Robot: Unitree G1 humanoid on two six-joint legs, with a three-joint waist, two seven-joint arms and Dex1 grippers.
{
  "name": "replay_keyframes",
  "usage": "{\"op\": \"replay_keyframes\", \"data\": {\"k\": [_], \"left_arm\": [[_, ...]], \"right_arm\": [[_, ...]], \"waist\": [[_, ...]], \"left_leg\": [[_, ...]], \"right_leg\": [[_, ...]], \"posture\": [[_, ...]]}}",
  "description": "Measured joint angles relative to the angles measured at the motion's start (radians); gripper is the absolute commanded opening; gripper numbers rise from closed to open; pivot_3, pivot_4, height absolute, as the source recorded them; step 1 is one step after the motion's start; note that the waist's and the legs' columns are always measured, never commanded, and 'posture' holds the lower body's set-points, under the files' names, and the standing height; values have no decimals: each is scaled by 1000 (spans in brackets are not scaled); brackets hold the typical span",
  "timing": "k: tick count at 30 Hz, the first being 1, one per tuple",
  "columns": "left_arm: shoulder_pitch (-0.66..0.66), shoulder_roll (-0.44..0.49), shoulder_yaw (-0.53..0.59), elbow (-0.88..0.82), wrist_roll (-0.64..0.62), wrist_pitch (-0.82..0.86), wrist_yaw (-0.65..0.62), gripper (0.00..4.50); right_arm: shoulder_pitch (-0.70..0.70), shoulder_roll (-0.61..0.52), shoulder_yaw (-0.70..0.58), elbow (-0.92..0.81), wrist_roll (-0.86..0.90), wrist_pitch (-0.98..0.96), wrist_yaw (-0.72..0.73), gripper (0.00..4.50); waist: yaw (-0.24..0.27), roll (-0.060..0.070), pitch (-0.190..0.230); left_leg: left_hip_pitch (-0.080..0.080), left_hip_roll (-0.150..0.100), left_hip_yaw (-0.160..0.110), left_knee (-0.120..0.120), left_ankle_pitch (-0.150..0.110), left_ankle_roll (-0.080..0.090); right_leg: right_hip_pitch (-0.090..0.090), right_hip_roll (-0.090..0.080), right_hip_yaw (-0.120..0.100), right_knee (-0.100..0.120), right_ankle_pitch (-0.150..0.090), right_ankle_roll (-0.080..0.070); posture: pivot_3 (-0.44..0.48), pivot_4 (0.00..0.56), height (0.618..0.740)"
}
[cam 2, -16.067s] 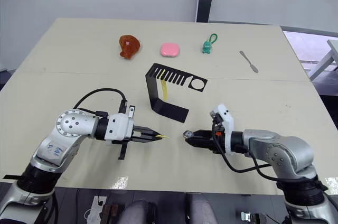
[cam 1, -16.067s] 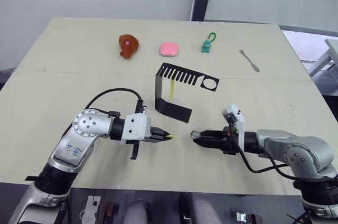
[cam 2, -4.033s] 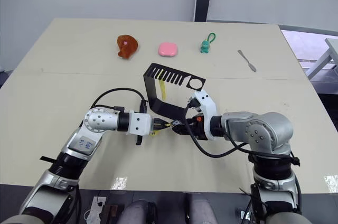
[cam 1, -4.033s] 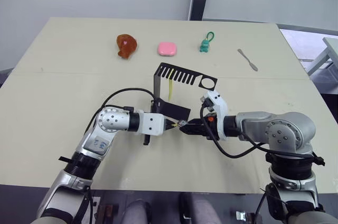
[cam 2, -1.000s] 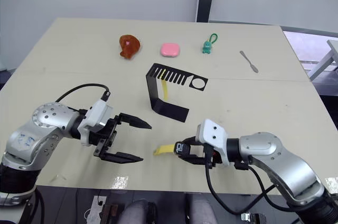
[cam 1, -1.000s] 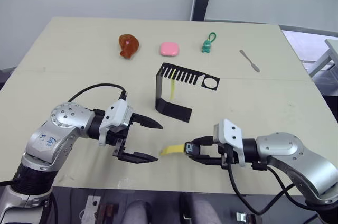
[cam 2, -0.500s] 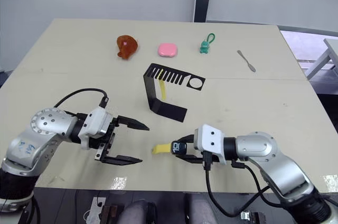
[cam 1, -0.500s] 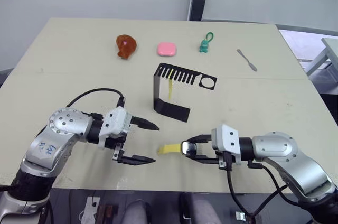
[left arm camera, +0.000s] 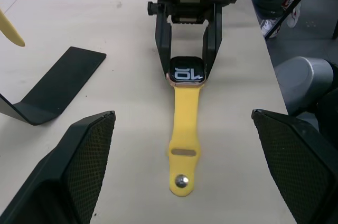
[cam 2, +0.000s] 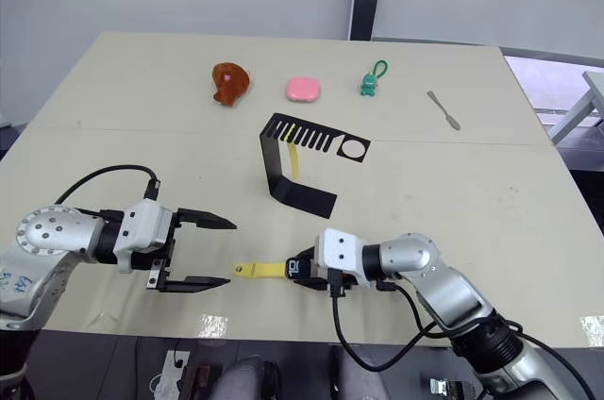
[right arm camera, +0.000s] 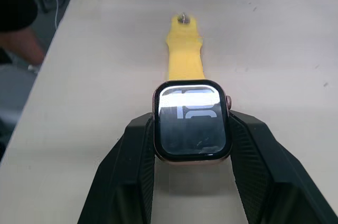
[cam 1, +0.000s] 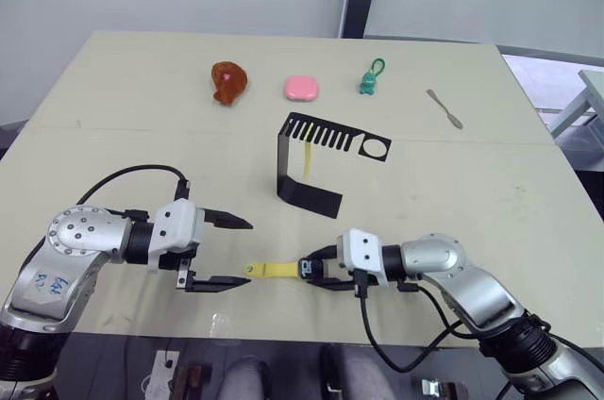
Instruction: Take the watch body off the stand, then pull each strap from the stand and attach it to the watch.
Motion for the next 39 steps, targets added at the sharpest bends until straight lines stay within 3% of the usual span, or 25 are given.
{"op": "replay_keyframes", "data": {"k": [3,9,15,22,26,32,35,39], "left_arm": [[-3,-35,-9,0,28,-8,58,4458],[0,-43,-19,-1,8,5,52,4500],[93,-16,50,-15,-69,84,46,4500],[271,15,351,-57,-242,299,109,4500],[318,15,506,19,-255,337,144,4500],[281,-22,476,-8,-256,325,189,4500],[228,-70,402,-81,-275,327,230,4500],[177,-98,304,-162,-283,334,284,4500]], "right_arm": [[-30,8,5,23,-11,-1,11,1513],[-62,-14,-40,26,13,32,43,4479],[89,-163,-296,-121,215,116,100,4479],[388,-225,-819,-180,470,292,41,4479],[532,-200,-1012,-188,511,318,0,4479],[501,-144,-958,-237,518,321,-81,4479],[385,-115,-840,-258,508,325,-134,4479],[244,-22,-612,-218,346,254,-234,4479]], "waist": [[-1,0,0],[-1,0,0],[2,0,0],[-1,0,0],[-1,-1,-1],[-3,-1,-1],[-2,-1,-1],[-5,-1,-1]], "left_leg": [[0,0,0,0,0,0],[0,0,0,0,0,0],[0,0,-1,0,0,0],[3,1,-2,-2,0,-1],[3,1,-2,-2,0,-1],[3,0,-1,-2,0,-1],[3,0,-1,-2,0,-2],[3,0,0,-2,0,-2]], "right_leg": [[0,0,0,0,0,0],[0,0,0,2,0,-1],[0,-1,-1,1,0,-1],[2,-1,0,1,-1,-1],[3,0,0,0,-1,-2],[3,0,0,1,-1,-2],[2,0,0,2,-1,-2],[2,0,1,2,-1,-2]], "posture": [[0,150,740],[0,150,740],[0,150,740],[0,150,740],[0,150,740],[0,150,740],[0,150,740],[0,150,740]]}}
